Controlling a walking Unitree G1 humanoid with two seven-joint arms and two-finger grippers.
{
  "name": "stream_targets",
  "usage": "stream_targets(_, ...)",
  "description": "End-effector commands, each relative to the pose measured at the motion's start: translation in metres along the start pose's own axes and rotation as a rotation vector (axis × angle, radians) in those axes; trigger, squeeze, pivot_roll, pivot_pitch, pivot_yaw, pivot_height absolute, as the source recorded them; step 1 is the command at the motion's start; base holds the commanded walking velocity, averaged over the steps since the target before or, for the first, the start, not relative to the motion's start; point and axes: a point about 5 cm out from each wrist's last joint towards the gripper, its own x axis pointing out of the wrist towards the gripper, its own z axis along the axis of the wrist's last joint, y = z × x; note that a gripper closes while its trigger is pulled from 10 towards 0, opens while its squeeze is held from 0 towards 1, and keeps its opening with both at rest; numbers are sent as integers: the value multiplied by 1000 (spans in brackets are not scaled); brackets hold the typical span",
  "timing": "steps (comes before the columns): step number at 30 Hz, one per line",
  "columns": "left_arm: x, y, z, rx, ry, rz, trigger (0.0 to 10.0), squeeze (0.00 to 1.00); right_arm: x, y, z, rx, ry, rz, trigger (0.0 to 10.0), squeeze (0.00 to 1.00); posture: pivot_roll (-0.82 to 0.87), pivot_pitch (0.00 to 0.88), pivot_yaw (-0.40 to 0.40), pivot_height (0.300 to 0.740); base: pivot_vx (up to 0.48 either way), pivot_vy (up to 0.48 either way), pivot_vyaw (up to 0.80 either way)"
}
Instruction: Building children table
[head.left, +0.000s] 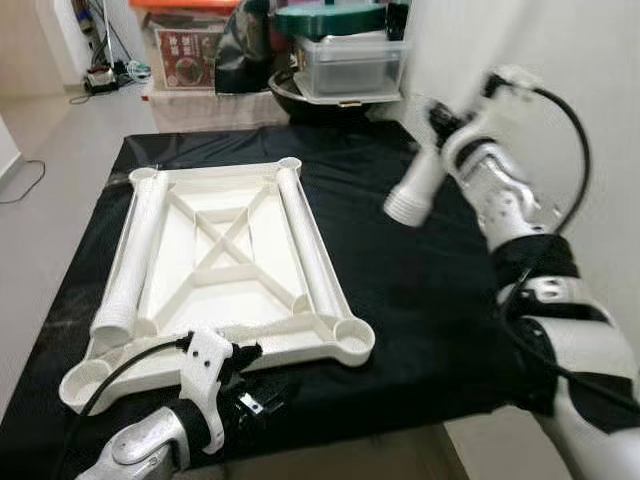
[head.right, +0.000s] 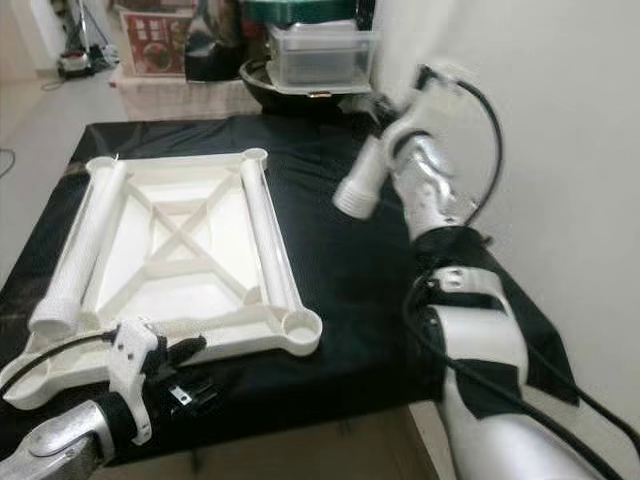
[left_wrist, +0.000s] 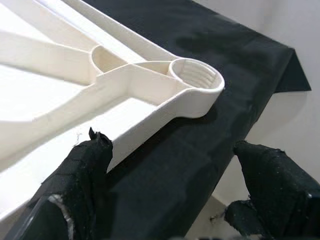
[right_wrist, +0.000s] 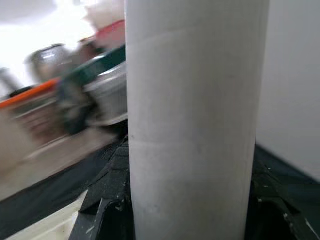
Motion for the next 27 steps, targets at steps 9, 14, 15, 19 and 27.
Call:
stream_targets(9,2,-1,-1,-12,-26,-28,10000,0,2,7,-20,49,29,-82,10000,0,99,0,-56,740,0,0,0)
stream_targets(14,3,-1,-1,-7,-37,-24,10000,0,3,7,-21,41,30,-107,10000,0,98,0,-57,740,0,0,0)
stream_targets(15,3,-1,-1,-7,-37,-24,10000,0,3,7,-21,41,30,-107,10000,0,98,0,-57,740,0,0,0)
stream_targets(19,4,-1,-2,-10,-48,-32,10000,0,3,5,-22,39,28,-137,10000,0,94,0,-54,740,0,0,0)
stream_targets(27,4,-1,-2,-14,-51,-40,10000,0,3,8,-24,36,22,-138,10000,0,96,0,-56,740,0,0,0)
